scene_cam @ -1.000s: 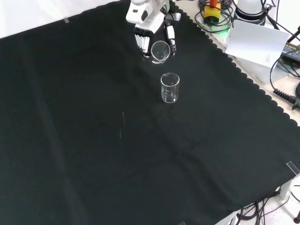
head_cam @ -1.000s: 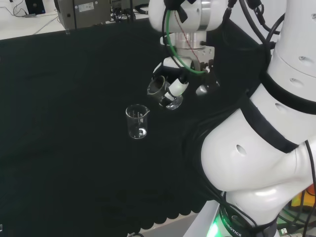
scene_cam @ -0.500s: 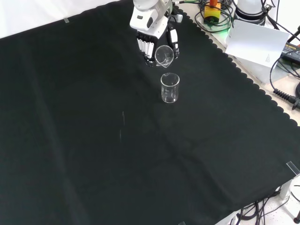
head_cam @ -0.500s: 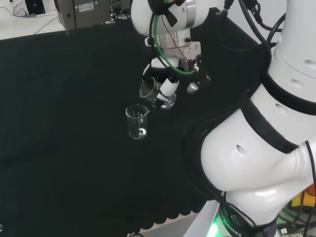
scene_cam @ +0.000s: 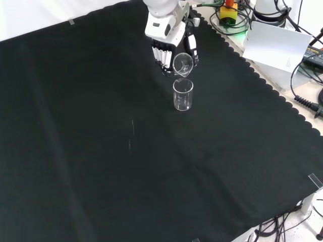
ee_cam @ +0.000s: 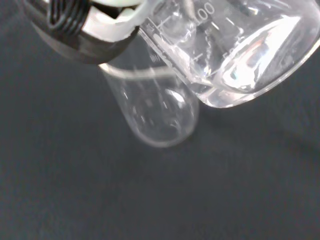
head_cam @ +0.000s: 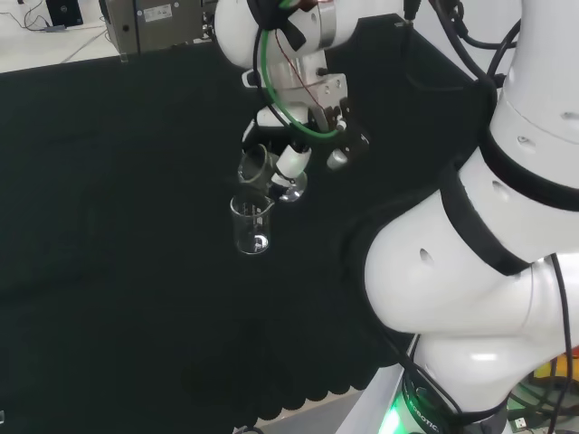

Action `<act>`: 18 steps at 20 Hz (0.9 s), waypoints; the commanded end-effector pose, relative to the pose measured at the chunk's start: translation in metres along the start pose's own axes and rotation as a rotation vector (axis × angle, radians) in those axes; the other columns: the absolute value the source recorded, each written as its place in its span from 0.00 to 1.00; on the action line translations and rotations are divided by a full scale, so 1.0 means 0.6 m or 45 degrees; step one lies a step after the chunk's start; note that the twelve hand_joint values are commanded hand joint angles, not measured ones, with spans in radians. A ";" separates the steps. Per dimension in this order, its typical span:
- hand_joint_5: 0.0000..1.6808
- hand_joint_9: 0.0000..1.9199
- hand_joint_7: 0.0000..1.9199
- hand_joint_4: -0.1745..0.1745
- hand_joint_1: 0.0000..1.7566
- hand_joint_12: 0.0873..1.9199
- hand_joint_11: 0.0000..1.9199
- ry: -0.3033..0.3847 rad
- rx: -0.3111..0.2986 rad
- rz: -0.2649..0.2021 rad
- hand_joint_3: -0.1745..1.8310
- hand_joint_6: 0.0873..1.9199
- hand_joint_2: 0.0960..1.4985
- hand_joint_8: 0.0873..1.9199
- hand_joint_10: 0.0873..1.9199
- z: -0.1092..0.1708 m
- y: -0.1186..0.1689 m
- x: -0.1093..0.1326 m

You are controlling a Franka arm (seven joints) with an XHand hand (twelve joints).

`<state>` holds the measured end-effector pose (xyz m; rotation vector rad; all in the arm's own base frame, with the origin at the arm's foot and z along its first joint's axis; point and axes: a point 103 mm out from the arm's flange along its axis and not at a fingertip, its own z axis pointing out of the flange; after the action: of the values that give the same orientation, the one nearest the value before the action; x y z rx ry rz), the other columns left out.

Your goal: Pour the water from the handheld beaker into the one on the table.

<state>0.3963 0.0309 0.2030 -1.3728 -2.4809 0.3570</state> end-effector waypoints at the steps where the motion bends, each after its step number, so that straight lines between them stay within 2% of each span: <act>1: 0.62 0.75 0.69 0.15 0.74 0.51 0.63 -0.181 0.261 0.162 0.00 0.43 0.72 0.29 0.43 0.030 -0.004 -0.028; 9: 0.63 0.75 0.69 0.17 0.74 0.51 0.63 -0.192 0.297 0.182 0.00 0.43 0.72 0.29 0.43 0.031 -0.007 -0.032; 18: 0.63 0.75 0.69 0.17 0.74 0.51 0.63 -0.195 0.289 0.184 0.00 0.43 0.72 0.29 0.43 0.029 -0.011 -0.035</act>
<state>0.3981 0.0075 0.1963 -1.4897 -2.4057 0.7333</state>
